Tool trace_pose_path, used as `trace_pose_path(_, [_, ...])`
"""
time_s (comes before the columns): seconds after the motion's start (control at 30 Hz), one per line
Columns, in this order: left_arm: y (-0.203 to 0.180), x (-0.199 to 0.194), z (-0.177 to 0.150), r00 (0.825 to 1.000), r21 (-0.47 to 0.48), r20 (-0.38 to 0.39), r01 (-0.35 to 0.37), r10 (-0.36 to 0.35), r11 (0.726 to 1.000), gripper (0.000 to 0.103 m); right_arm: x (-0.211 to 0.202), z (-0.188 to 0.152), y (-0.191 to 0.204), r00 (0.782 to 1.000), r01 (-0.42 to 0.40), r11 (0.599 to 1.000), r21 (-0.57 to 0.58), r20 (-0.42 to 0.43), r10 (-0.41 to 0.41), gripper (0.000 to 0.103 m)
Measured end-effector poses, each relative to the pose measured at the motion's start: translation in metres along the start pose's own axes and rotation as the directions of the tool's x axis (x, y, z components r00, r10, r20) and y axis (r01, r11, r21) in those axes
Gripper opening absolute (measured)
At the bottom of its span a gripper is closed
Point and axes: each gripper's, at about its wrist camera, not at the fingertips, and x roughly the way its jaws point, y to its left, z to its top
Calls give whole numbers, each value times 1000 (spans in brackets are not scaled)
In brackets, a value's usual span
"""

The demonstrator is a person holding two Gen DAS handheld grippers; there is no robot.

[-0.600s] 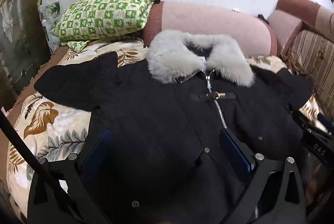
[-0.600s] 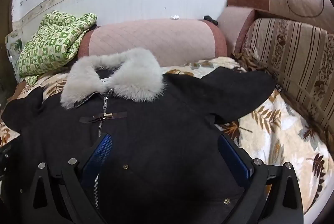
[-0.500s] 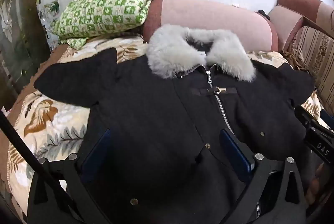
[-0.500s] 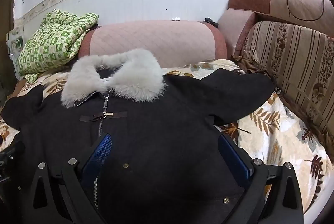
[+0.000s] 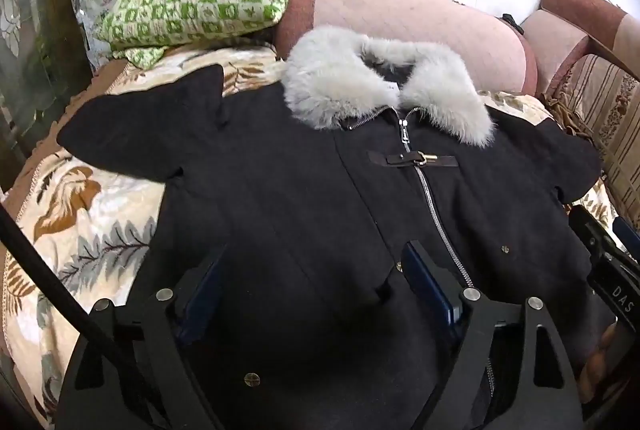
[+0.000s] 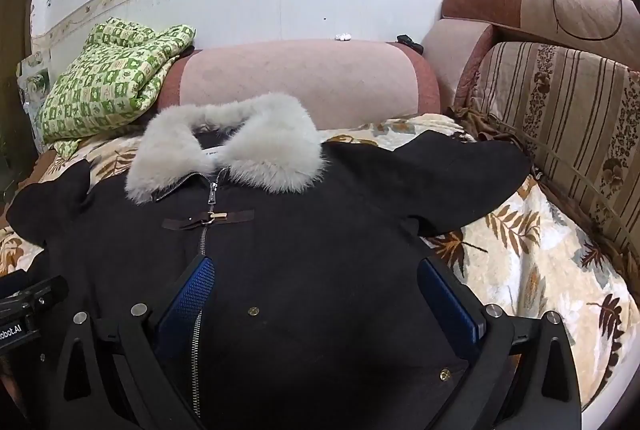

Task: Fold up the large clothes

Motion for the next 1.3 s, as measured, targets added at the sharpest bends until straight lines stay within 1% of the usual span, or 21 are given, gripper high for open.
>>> trace_pose_path(0.1, [-1,-6,1,999,-10,39,-13,13,1000,85,0,-1,-1,1000,-2,1000,3,0,2,102])
trace_pose_path(0.17, [0,-10,1,999,0,44,-9,9,1000,85,0,-2,-1,1000,-5,1000,9,0,5,102])
trace_pose_path(0.23, [-1,-12,0,999,17,48,-23,22,1000,85,1,-2,-4,1000,-12,1000,20,-12,13,103])
trace_pose_path(0.3, [0,-12,-1,997,13,62,-45,44,999,85,3,-5,-8,999,-29,999,36,-32,30,102])
trace_pose_path(0.33, [1,-10,-3,997,10,58,-57,56,998,85,4,-6,-8,999,-32,999,41,-36,33,102])
trace_pose_path(0.4, [2,-4,-4,997,17,25,-72,72,997,85,8,-9,-10,999,-9,999,43,-37,11,103])
trace_pose_path(0.5, [5,0,-3,998,10,-7,-60,60,998,85,15,-9,-9,999,19,1000,16,-50,-18,102])
trace_pose_path(0.63, [6,0,-4,999,15,-14,-45,45,999,85,15,-10,-3,998,32,999,-8,-48,-32,102])
trace_pose_path(0.83, [-2,5,-7,999,41,-49,-13,15,999,85,8,-6,-2,999,30,999,-9,-27,-31,102])
trace_pose_path(1.0, [-6,1,-9,999,46,-40,1,1,999,85,7,-6,6,999,28,999,-29,-32,-29,102])
trace_pose_path(1.13, [-8,-4,-9,1000,61,-4,-10,10,998,85,3,-8,13,999,28,997,-68,-20,-29,102])
trace_pose_path(1.2, [-7,-5,-8,1000,66,8,-30,29,997,85,3,-6,11,999,31,997,-64,-21,-33,103])
trace_pose_path(1.3, [-5,-8,-6,1000,65,16,-27,26,998,85,4,-5,5,999,29,999,-36,-28,-30,102])
